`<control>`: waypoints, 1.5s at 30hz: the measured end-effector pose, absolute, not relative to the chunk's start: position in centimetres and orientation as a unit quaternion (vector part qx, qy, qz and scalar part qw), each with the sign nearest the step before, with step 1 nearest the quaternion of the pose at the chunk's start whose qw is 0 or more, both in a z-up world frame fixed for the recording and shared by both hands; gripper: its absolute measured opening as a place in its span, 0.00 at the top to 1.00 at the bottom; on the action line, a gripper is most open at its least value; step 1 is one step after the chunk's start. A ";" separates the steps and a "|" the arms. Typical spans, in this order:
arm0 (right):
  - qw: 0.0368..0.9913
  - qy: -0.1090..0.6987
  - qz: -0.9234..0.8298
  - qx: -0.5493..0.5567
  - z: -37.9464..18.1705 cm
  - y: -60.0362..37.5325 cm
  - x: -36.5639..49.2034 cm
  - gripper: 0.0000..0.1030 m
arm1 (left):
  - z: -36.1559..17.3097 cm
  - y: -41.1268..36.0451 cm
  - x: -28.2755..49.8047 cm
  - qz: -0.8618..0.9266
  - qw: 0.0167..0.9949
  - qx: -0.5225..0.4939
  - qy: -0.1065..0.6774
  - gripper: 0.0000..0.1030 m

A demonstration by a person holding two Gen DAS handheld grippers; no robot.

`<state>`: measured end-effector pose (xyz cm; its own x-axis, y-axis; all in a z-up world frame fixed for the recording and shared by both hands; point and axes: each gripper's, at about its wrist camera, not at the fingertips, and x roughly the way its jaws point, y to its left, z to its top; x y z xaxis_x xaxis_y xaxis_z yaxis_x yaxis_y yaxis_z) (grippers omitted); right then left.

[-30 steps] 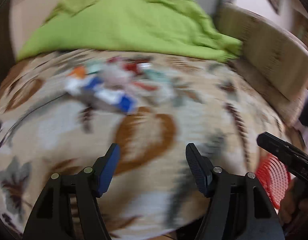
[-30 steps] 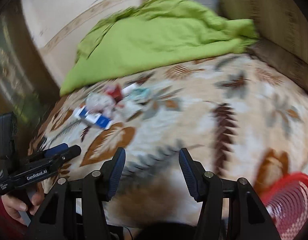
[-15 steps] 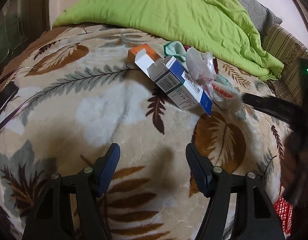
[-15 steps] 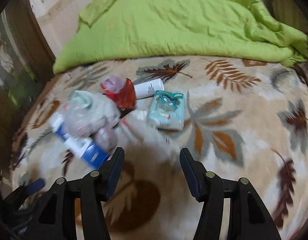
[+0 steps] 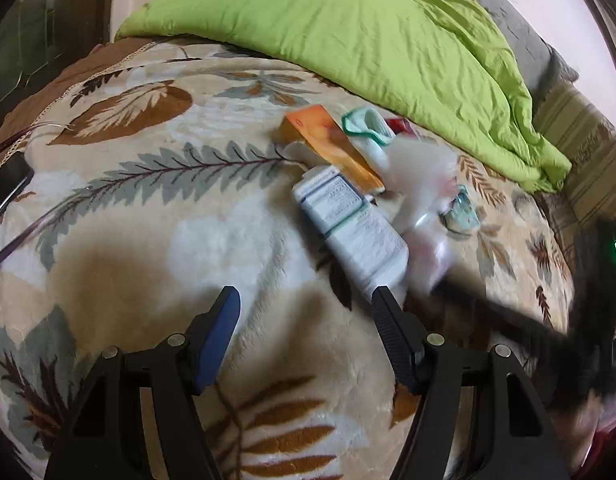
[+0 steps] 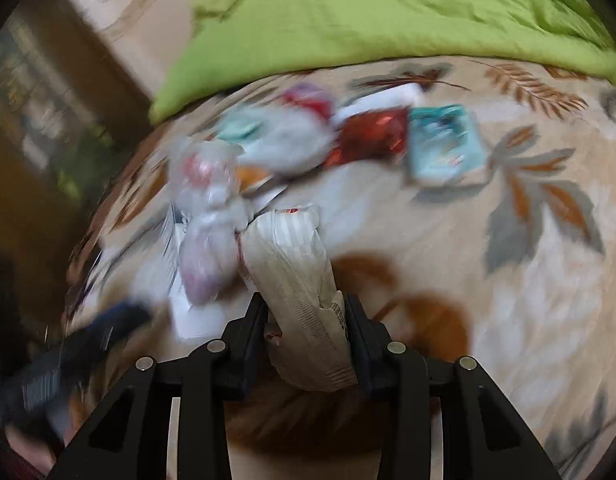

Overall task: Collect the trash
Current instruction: 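Grasp the white plastic bag with the right tool and lift it, then grasp the white-and-blue medicine box with the left tool and lift it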

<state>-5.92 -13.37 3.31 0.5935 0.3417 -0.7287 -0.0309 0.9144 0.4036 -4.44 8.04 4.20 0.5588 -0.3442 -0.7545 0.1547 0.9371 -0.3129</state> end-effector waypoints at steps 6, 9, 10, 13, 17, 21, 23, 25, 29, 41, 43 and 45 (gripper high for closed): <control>0.891 0.399 0.093 0.194 4.0 -14.4 -10.7 0.60 | 4.0 8.2 -4.0 -0.134 0.875 -0.108 0.453 0.33; 0.898 0.383 0.067 0.205 4.2 -15.8 -12.3 0.60 | 3.6 7.8 -3.4 -0.136 0.868 -0.116 0.464 0.33; 0.900 0.378 0.059 0.211 4.1 -16.3 -12.8 0.60 | 3.6 7.6 -3.1 -0.137 0.866 -0.121 0.466 0.33; 0.899 0.374 0.050 0.223 3.9 -17.4 -13.1 0.60 | 3.8 7.1 -2.3 -0.136 0.862 -0.141 0.468 0.33; 0.902 0.366 0.046 0.224 4.0 -17.6 -12.7 0.60 | 3.2 6.6 -0.4 -0.119 0.847 -0.177 0.487 0.33; 0.901 0.367 0.049 0.227 3.8 -17.5 -12.7 0.60 | 2.7 7.5 0.9 -0.113 0.826 -0.240 0.497 0.31; 0.901 0.365 0.052 0.229 3.9 -17.6 -12.9 0.60 | 2.7 8.1 1.0 -0.118 0.816 -0.266 0.499 0.31; 0.903 0.361 0.050 0.227 4.0 -17.6 -13.0 0.60 | 2.6 8.8 0.9 -0.113 0.809 -0.286 0.501 0.31; 0.904 0.358 0.053 0.229 4.1 -17.6 -13.0 0.60 | 2.3 9.6 1.1 -0.098 0.803 -0.311 0.500 0.31; 0.908 0.351 0.041 0.223 4.7 -17.5 -13.2 0.60 | 2.8 4.5 3.3 -0.075 0.873 -0.174 0.450 0.58; 0.908 0.351 0.037 0.225 4.7 -17.6 -13.3 0.60 | 3.3 4.6 2.5 -0.086 0.880 -0.158 0.440 0.61; 0.909 0.351 0.035 0.223 4.9 -17.4 -13.2 0.60 | 4.0 5.1 1.3 -0.104 0.883 -0.152 0.432 0.63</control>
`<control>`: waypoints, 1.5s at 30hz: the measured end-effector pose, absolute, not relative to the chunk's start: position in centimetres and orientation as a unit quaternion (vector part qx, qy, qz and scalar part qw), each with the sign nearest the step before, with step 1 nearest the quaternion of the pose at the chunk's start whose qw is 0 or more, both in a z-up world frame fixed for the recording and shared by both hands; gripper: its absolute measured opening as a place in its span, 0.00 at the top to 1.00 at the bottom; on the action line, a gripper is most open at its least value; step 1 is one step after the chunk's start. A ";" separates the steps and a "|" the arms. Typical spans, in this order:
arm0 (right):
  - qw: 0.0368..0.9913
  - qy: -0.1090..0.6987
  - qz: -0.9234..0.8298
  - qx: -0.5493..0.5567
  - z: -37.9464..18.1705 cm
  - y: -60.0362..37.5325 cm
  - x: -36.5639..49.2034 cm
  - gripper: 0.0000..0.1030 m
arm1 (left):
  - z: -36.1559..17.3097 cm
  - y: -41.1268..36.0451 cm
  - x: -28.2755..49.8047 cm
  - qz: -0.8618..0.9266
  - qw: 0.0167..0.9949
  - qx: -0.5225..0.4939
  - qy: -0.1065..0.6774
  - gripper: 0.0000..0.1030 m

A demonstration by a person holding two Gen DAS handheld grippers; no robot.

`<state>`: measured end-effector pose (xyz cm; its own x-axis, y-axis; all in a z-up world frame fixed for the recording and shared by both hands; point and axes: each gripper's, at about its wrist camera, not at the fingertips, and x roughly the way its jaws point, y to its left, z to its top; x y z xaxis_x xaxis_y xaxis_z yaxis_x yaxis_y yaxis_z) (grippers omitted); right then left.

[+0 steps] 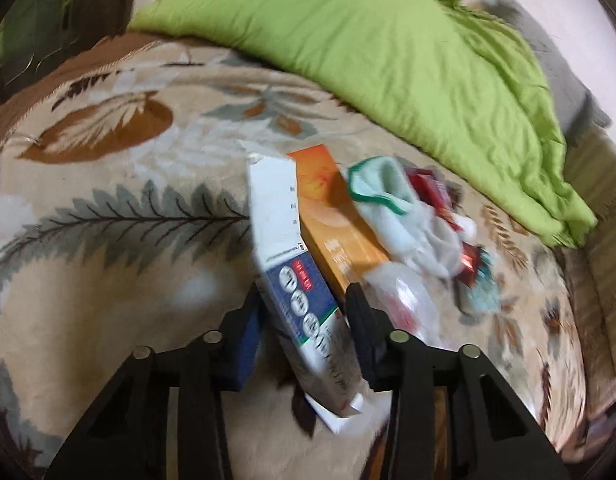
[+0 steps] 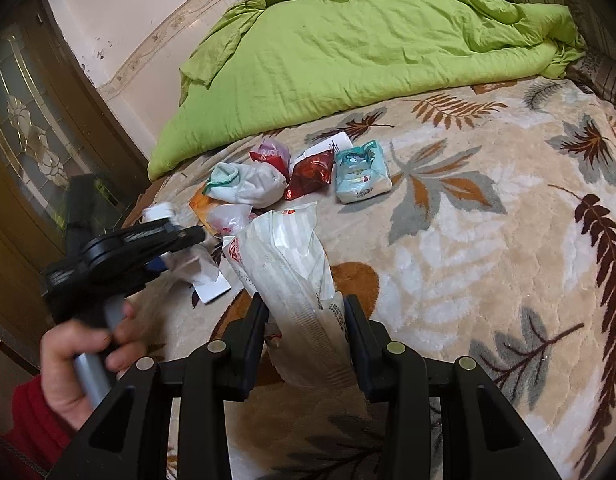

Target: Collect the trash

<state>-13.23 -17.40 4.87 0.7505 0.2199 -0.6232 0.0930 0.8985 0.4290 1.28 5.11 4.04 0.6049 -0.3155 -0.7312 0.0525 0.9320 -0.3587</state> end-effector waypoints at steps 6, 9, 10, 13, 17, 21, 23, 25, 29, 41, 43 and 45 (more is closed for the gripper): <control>0.915 0.349 0.028 0.200 5.6 -16.2 -13.3 0.60 | 6.2 6.7 -3.9 -0.148 0.901 -0.118 0.390 0.65; 0.919 0.346 0.020 0.188 6.0 -15.6 -13.5 0.60 | 7.3 7.2 -6.0 -0.158 0.909 -0.117 0.367 0.65; 0.921 0.343 0.017 0.183 6.2 -15.3 -13.6 0.60 | 7.6 7.0 -6.4 -0.159 0.913 -0.110 0.360 0.65; 0.927 0.336 0.007 0.169 6.8 -14.8 -14.2 0.60 | 8.7 7.1 -7.8 -0.165 0.919 -0.100 0.343 0.66; 0.931 0.328 -0.012 0.161 7.6 -14.9 -15.0 0.60 | 9.7 8.1 -9.8 -0.179 0.920 -0.104 0.332 0.66; 0.933 0.324 -0.029 0.152 8.4 -14.8 -15.9 0.60 | 10.4 8.9 -11.7 -0.190 0.921 -0.106 0.322 0.66; 0.935 0.321 -0.032 0.149 8.9 -14.6 -16.5 0.60 | 10.6 9.3 -12.6 -0.194 0.921 -0.105 0.320 0.66; 0.937 0.316 -0.032 0.147 9.4 -14.4 -17.2 0.60 | 10.5 9.6 -13.2 -0.197 0.921 -0.104 0.320 0.66; 0.942 0.307 -0.034 0.128 9.8 -14.0 -18.3 0.60 | 10.1 10.1 -13.5 -0.196 0.919 -0.102 0.325 0.66; 0.939 0.311 -0.010 0.145 8.2 -14.8 -16.7 0.60 | 6.3 8.8 -10.8 -0.176 0.910 -0.100 0.363 0.65; 0.938 0.311 -0.004 0.154 8.1 -15.3 -16.6 0.60 | 6.0 8.9 -10.0 -0.177 0.907 -0.109 0.366 0.65; 0.936 0.312 0.003 0.162 8.0 -15.6 -16.5 0.60 | 5.8 9.0 -9.5 -0.178 0.905 -0.119 0.367 0.65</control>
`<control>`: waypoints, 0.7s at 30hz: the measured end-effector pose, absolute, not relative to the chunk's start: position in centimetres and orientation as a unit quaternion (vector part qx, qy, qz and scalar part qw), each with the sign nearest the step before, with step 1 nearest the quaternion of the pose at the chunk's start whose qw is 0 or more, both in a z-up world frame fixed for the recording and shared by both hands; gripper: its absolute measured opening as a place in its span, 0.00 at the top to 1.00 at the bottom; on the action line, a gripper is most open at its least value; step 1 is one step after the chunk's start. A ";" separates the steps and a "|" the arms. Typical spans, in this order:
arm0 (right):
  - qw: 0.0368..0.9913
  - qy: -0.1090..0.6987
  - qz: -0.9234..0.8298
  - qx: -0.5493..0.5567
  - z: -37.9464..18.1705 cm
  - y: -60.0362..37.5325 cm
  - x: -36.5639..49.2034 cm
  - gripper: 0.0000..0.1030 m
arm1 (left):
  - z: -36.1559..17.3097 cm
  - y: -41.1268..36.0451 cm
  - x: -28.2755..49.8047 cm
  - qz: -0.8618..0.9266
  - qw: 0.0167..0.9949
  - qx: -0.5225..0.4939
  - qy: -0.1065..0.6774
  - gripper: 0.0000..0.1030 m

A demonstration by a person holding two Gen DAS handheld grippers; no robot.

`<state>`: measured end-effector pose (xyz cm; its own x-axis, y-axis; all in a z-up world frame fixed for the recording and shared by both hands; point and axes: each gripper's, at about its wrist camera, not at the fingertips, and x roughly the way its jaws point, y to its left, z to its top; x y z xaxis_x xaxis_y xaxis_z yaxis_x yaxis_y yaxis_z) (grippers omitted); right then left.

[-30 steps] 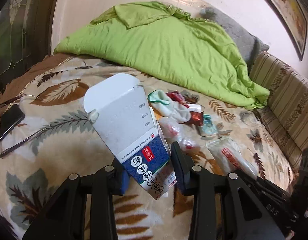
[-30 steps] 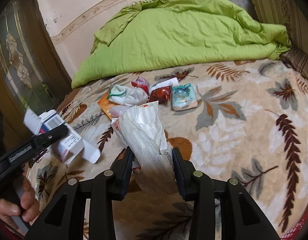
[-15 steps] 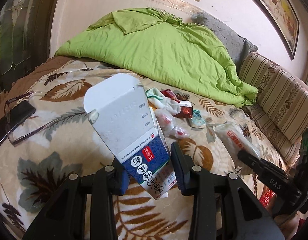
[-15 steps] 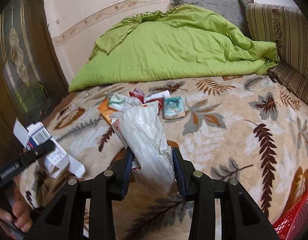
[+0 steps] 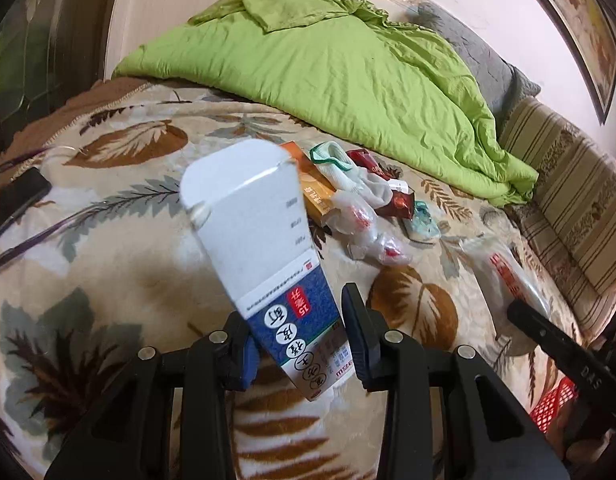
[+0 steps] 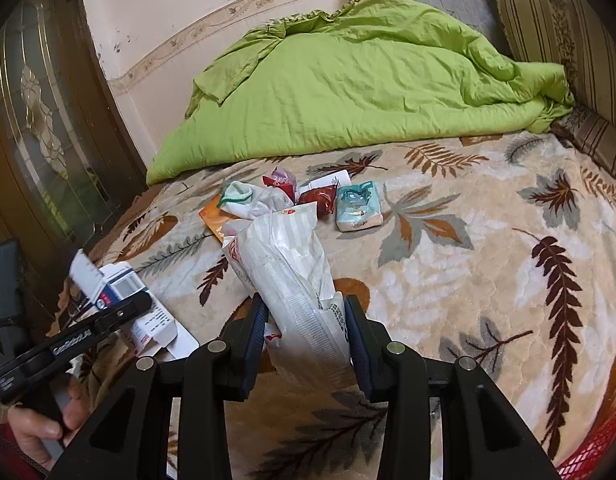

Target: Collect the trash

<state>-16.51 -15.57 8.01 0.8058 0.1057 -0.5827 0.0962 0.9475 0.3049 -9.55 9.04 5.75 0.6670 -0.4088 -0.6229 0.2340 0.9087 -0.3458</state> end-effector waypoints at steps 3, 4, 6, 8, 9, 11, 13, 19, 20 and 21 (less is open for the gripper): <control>0.932 0.318 0.013 0.173 7.7 -15.8 -16.1 0.60 | 5.5 9.3 -9.2 -0.179 0.903 -0.136 0.365 0.66; 0.931 0.319 0.015 0.176 7.7 -15.9 -15.9 0.60 | 5.6 9.4 -9.3 -0.181 0.905 -0.138 0.360 0.67; 0.930 0.319 0.019 0.180 7.6 -15.9 -15.8 0.60 | 6.0 9.3 -9.6 -0.183 0.910 -0.137 0.344 0.67; 0.930 0.319 0.021 0.182 7.6 -15.9 -15.8 0.60 | 6.5 9.2 -10.1 -0.186 0.917 -0.133 0.326 0.67; 0.930 0.319 0.022 0.183 7.6 -15.9 -15.8 0.60 | 6.9 9.1 -10.4 -0.188 0.922 -0.129 0.313 0.67; 0.930 0.318 0.023 0.185 7.6 -15.9 -15.8 0.60 | 7.3 8.9 -10.9 -0.194 0.927 -0.123 0.298 0.67; 0.930 0.317 0.022 0.184 7.7 -15.9 -15.8 0.60 | 7.7 8.6 -11.3 -0.196 0.931 -0.110 0.287 0.67; 0.933 0.314 0.017 0.178 7.9 -16.0 -16.0 0.60 | 8.2 7.6 -12.3 -0.206 0.938 -0.082 0.266 0.67; 0.933 0.313 0.017 0.177 8.0 -16.0 -16.1 0.60 | 8.3 7.5 -12.4 -0.207 0.938 -0.078 0.265 0.67; 0.933 0.313 0.016 0.177 8.0 -16.0 -16.1 0.60 | 8.3 7.4 -12.5 -0.206 0.939 -0.074 0.264 0.67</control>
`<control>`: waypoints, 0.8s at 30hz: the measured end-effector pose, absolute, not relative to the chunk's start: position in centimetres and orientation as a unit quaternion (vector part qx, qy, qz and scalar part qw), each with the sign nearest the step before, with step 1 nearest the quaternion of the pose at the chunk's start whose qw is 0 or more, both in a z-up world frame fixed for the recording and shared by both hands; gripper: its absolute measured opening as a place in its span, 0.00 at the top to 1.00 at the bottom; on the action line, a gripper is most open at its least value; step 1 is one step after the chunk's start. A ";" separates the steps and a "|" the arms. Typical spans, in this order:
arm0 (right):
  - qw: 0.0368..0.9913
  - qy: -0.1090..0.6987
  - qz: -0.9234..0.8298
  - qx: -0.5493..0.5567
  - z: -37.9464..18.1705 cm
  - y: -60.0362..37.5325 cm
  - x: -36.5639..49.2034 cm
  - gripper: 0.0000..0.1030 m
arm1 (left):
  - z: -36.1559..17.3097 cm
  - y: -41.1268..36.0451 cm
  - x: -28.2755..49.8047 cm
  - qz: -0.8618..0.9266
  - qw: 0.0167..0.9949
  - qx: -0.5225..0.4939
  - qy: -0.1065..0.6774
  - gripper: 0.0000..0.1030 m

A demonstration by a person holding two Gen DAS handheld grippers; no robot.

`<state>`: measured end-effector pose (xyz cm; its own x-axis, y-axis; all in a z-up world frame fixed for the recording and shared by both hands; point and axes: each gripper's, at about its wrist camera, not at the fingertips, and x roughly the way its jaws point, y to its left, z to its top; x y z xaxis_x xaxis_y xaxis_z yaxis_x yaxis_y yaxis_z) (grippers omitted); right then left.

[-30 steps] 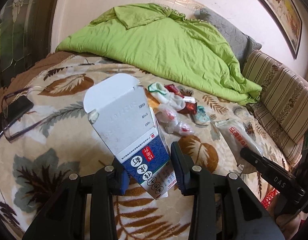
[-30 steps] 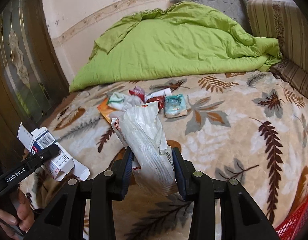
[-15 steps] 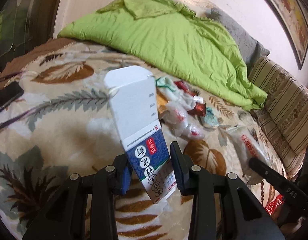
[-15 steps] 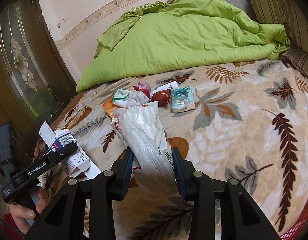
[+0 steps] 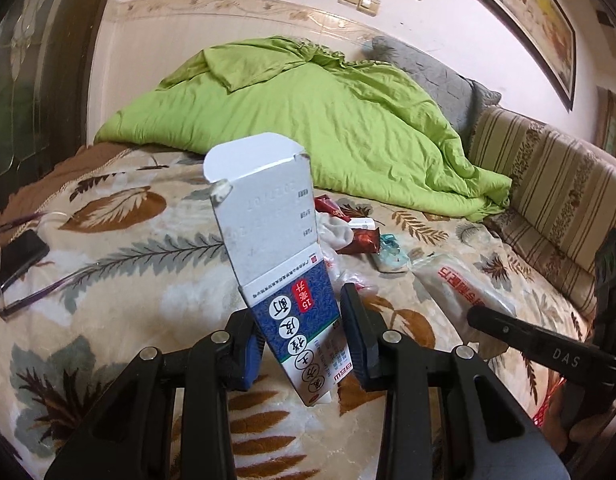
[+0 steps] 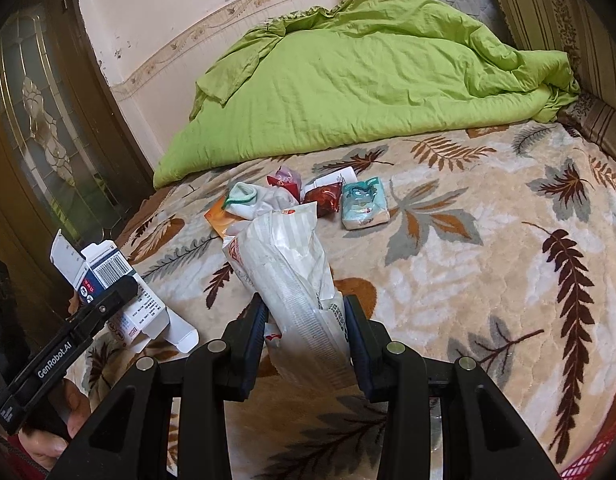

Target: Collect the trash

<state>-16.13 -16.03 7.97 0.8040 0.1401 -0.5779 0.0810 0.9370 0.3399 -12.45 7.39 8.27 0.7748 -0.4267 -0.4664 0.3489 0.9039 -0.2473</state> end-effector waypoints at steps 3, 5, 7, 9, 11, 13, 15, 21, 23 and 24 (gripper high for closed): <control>0.934 0.311 0.013 0.175 8.0 -16.1 -16.2 0.60 | 8.3 7.2 -12.6 -0.207 0.940 -0.068 0.264 0.67; 0.934 0.312 0.012 0.174 8.0 -16.1 -16.3 0.60 | 8.3 7.1 -12.7 -0.204 0.941 -0.063 0.261 0.67; 0.934 0.312 0.011 0.171 8.0 -16.0 -16.3 0.60 | 8.3 7.0 -12.8 -0.203 0.942 -0.061 0.260 0.67; 0.935 0.312 0.011 0.170 8.0 -16.0 -16.3 0.60 | 8.3 7.1 -12.8 -0.203 0.942 -0.059 0.260 0.67; 0.935 0.312 0.011 0.170 8.0 -16.0 -16.3 0.60 | 8.3 7.1 -12.8 -0.203 0.942 -0.061 0.260 0.67; 0.934 0.312 0.011 0.172 8.0 -16.0 -16.3 0.60 | 8.3 7.1 -12.8 -0.203 0.942 -0.061 0.261 0.67; 0.934 0.312 0.011 0.172 8.0 -16.1 -16.3 0.60 | 8.2 7.0 -12.8 -0.204 0.941 -0.061 0.262 0.67; 0.934 0.313 0.012 0.171 8.0 -16.1 -16.3 0.60 | 8.2 7.0 -12.8 -0.203 0.941 -0.061 0.262 0.67; 0.934 0.313 0.012 0.171 8.1 -16.1 -16.3 0.60 | 8.3 6.9 -12.9 -0.202 0.942 -0.061 0.262 0.67; 0.934 0.313 0.012 0.172 8.1 -16.1 -16.3 0.60 | 8.3 6.9 -12.8 -0.202 0.942 -0.061 0.262 0.67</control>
<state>-16.28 -16.09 8.05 0.8044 0.1296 -0.5798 0.0852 0.9407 0.3284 -12.84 6.95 8.27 0.7808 -0.4129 -0.4689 0.3494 0.9108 -0.2200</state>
